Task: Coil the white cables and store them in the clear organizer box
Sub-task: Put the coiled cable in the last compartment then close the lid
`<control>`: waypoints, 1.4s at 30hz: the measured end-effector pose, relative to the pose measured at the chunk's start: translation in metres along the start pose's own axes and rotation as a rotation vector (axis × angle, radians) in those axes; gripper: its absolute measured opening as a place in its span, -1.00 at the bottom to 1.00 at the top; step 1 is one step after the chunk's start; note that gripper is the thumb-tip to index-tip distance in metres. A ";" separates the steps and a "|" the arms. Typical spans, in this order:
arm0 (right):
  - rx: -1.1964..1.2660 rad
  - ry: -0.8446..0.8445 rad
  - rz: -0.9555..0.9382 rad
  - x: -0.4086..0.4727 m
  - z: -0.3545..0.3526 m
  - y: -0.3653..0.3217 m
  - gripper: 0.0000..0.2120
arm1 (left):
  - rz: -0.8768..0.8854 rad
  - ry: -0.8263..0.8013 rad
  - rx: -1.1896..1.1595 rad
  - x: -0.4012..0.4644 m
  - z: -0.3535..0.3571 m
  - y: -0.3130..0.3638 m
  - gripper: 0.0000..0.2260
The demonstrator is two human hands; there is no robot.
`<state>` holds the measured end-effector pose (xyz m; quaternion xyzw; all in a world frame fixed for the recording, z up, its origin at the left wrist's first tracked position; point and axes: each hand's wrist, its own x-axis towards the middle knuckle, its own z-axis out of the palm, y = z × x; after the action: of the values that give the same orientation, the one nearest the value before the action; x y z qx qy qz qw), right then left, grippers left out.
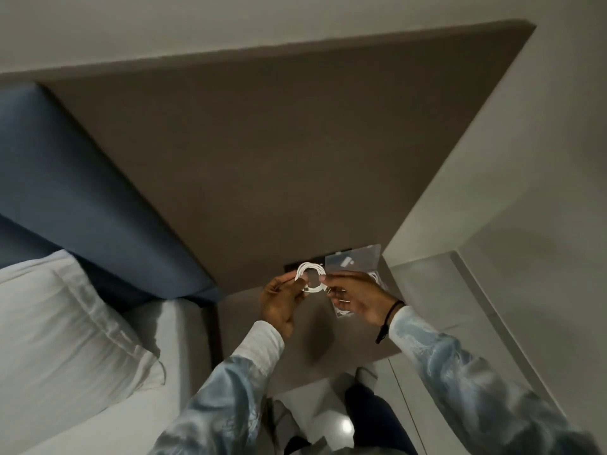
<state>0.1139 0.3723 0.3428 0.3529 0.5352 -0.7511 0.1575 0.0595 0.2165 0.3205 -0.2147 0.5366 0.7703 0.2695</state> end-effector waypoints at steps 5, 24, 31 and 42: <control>0.046 0.171 0.088 0.031 -0.075 0.031 -0.79 | -0.065 -0.003 0.167 0.030 0.046 -0.069 -0.84; -0.549 0.336 0.131 0.302 -0.337 0.184 -0.76 | 0.088 0.068 0.948 0.277 0.136 -0.380 -0.72; -0.919 0.421 -0.155 0.322 -0.329 0.207 -0.90 | 0.320 0.056 1.210 0.286 0.136 -0.395 -0.75; -0.908 0.492 -0.103 0.340 -0.325 0.210 -0.95 | 0.442 -0.054 1.240 0.274 0.121 -0.386 -0.89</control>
<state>0.1219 0.6378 -0.0984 0.3884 0.8451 -0.3447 0.1271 0.0952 0.4893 -0.0837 0.1150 0.9055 0.3606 0.1919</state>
